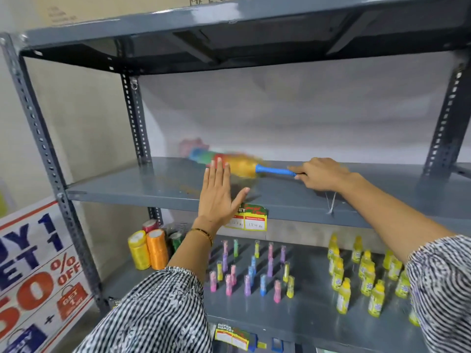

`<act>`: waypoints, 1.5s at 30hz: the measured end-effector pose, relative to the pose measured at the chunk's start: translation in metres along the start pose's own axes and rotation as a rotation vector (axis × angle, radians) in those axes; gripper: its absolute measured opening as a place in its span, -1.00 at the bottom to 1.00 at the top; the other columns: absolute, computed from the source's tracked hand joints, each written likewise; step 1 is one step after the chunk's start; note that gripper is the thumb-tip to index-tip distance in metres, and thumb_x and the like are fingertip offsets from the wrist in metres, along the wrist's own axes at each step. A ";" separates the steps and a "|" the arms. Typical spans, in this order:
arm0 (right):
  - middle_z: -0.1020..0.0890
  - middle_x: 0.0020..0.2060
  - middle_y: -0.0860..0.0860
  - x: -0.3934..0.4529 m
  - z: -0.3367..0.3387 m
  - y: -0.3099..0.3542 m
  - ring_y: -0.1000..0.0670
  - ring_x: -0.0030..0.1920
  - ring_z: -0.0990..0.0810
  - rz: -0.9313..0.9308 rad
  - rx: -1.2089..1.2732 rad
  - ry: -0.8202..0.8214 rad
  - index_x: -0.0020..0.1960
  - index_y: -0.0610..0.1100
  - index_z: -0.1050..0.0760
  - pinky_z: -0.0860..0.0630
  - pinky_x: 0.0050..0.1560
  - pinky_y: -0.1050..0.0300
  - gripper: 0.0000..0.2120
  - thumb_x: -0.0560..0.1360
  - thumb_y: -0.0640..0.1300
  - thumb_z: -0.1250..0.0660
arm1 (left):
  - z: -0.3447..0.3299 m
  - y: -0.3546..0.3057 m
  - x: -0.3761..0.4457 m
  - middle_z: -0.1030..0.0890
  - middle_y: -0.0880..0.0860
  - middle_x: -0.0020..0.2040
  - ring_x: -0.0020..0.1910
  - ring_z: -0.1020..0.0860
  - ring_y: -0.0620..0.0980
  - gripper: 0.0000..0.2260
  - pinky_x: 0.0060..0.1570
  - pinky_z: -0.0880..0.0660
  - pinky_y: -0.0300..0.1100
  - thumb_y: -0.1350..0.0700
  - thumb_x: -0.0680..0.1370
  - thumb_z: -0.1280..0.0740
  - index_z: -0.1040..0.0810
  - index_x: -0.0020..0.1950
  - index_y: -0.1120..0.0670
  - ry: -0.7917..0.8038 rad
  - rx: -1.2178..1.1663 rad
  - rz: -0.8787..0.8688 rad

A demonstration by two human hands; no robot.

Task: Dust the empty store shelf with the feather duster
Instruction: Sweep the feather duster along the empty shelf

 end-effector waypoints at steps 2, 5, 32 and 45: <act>-0.60 0.08 -0.16 0.008 0.002 0.000 -0.22 0.08 -0.54 0.040 0.006 -0.002 0.40 0.22 -0.31 -0.48 -0.06 0.00 -0.61 0.58 0.03 -0.12 | 0.002 0.004 0.003 0.06 0.22 0.54 0.50 0.17 0.13 -0.18 0.48 0.21 0.01 -0.38 0.46 0.28 0.11 0.49 0.20 0.010 0.026 -0.025; -0.64 0.08 -0.09 0.015 0.008 -0.012 -0.16 -0.01 -0.54 0.006 0.139 -0.097 0.37 0.25 -0.34 -0.47 -0.09 0.01 -0.64 0.58 0.04 -0.14 | 0.004 0.004 0.005 0.00 0.24 0.53 0.50 0.12 0.15 -0.18 0.48 0.16 0.03 -0.38 0.47 0.28 0.05 0.49 0.21 0.001 0.020 -0.044; -0.62 -0.07 -0.07 0.109 -0.023 0.055 -0.11 -0.14 -0.52 0.121 0.243 -0.045 0.35 0.23 -0.38 -0.38 -0.29 0.10 -0.65 0.58 0.03 -0.15 | -0.004 0.002 0.002 -0.10 0.24 0.51 0.51 0.06 0.19 -0.36 0.49 0.07 0.09 -0.15 0.52 -0.14 -0.17 0.46 0.22 -0.100 -0.085 0.012; -0.62 0.12 -0.13 0.119 -0.037 0.056 -0.18 0.04 -0.56 0.056 0.202 -0.035 0.37 0.15 -0.38 -0.44 -0.15 0.05 -0.64 0.58 0.01 -0.15 | -0.006 0.005 0.002 -0.13 0.24 0.51 0.51 0.04 0.18 -0.33 0.49 0.10 0.05 -0.23 0.51 -0.02 -0.17 0.46 0.21 -0.119 -0.069 0.013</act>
Point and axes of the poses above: each hand's wrist, its own x-axis towards the middle knuckle, its own z-axis out of the back of the hand, y = z × x, the point moved 2 cm from there along x, towards the middle knuckle
